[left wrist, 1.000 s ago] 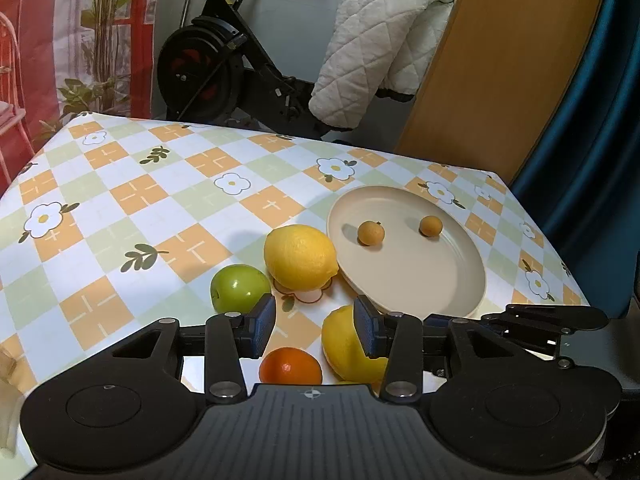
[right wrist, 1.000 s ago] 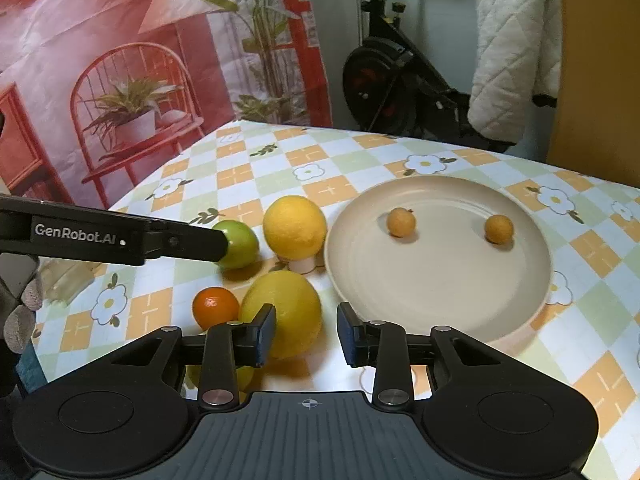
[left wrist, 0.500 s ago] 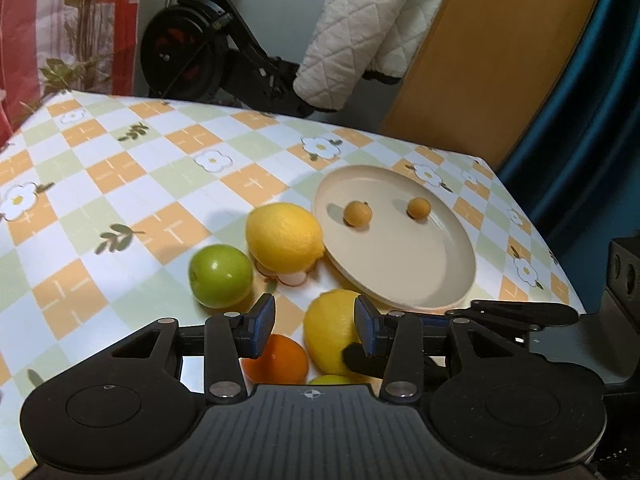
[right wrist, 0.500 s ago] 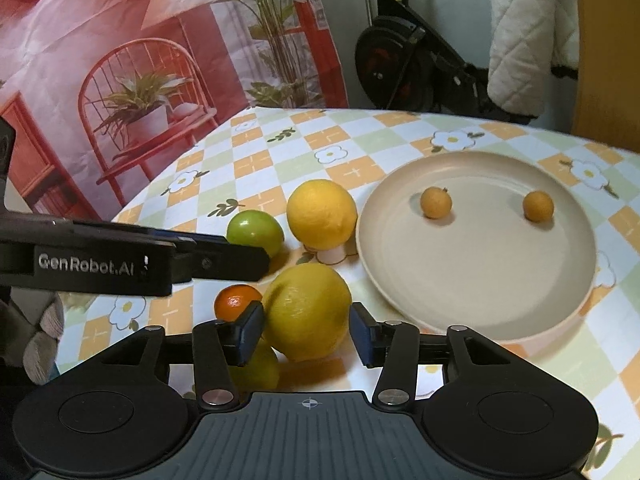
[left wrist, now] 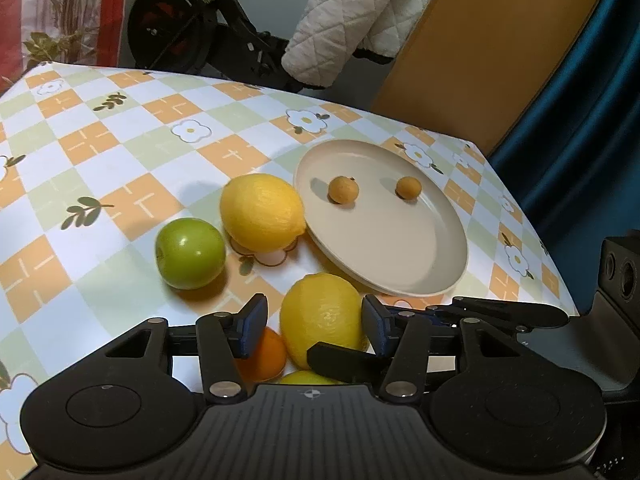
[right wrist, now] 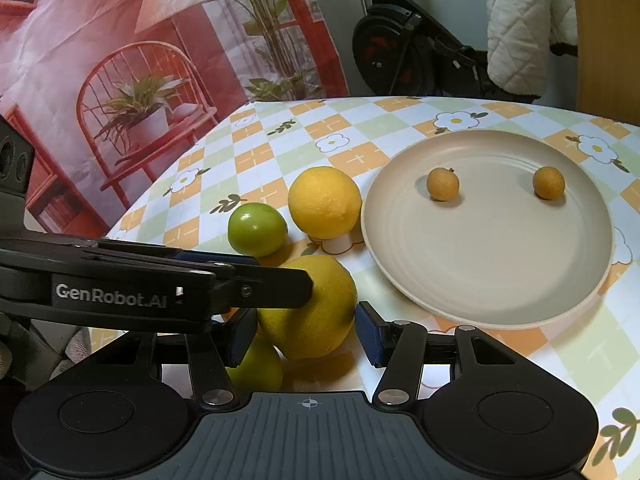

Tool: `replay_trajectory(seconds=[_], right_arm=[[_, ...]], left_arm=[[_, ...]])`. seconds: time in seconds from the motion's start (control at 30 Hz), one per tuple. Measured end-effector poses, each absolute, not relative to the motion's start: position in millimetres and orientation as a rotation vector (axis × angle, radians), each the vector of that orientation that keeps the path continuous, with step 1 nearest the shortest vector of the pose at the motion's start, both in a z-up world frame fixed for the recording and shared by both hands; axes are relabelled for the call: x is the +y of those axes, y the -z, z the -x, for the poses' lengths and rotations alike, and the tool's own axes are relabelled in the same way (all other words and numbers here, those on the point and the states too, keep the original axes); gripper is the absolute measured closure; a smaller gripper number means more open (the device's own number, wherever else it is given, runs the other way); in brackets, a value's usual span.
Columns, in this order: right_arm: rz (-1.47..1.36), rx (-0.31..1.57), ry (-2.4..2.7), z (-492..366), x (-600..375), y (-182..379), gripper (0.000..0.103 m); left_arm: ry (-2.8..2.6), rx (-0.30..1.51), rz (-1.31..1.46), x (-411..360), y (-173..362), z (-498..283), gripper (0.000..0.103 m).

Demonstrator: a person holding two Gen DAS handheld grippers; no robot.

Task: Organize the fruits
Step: 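Grasp a yellow lemon with the right gripper and carry it toward the plate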

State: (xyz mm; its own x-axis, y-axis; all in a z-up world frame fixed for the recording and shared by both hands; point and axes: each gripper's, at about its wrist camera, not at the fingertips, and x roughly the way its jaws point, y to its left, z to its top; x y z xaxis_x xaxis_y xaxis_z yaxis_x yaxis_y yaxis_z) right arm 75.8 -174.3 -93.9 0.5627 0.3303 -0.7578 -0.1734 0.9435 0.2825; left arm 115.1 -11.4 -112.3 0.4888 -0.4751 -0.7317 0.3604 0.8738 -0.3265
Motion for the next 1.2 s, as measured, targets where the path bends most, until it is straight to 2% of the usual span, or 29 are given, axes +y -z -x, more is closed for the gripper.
replay_trajectory(seconds=[0.53, 1.2], right_arm=[[-0.207, 0.923, -0.293, -73.6, -176.9, 94.8, 0.054], [-0.169, 0.798, -0.228, -78.0, -209.8, 63.3, 0.054]], left_arm=[[0.533, 0.933, 0.094, -21.6, 115.0, -113.5, 0.049], [0.613, 0.844, 0.053, -60.2, 86.6, -133.1, 0.049]])
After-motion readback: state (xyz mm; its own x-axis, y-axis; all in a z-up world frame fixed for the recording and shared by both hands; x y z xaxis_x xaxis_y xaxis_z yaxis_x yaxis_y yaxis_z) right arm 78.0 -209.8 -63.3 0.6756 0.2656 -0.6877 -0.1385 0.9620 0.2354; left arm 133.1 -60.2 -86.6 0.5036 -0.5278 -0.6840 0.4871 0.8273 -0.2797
